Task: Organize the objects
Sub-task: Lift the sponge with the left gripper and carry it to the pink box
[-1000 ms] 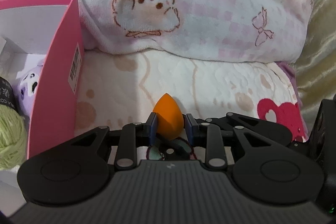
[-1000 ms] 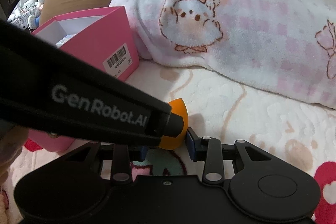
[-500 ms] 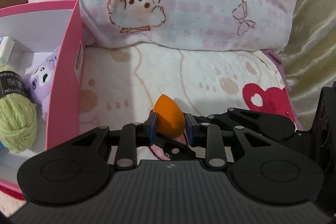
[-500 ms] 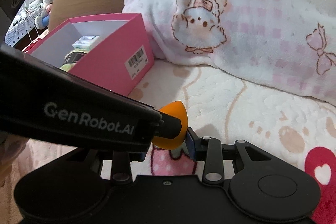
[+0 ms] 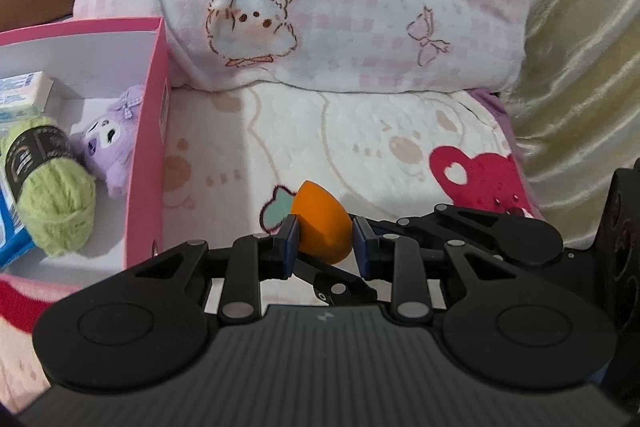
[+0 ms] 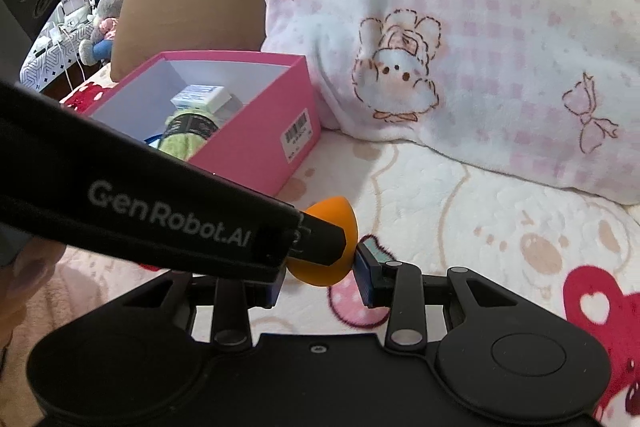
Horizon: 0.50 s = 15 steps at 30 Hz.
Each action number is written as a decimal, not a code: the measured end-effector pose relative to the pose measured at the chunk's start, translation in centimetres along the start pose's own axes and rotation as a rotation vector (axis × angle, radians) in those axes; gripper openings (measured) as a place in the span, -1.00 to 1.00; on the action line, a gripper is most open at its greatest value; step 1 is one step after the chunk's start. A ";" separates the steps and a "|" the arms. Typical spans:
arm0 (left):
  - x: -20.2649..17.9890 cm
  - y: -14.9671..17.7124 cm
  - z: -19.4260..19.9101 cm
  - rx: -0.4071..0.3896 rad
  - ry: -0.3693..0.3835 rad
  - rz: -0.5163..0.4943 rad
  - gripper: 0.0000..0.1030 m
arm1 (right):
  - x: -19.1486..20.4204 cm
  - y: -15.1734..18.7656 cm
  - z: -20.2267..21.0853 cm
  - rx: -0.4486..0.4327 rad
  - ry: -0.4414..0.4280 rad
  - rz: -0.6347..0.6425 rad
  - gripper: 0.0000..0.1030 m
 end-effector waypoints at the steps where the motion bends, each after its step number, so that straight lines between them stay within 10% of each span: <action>1: -0.1 0.4 0.5 -0.001 0.002 -0.002 -0.47 | 0.4 0.1 0.4 0.002 0.003 -0.002 -0.21; 15: -0.5 4.8 8.6 0.023 0.070 -0.043 -0.47 | 7.5 1.6 7.0 0.007 0.043 0.097 -0.21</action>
Point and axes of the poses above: each gripper's, at about its wrist camera, not at the fingertips, and z roughly against the way its jaws point, x to its left, y to its underside, the point moved 9 cm from there along -z, roughly the way its jaws point, and after that the axes turned 2 degrees about -x, right-handed, at the moved point
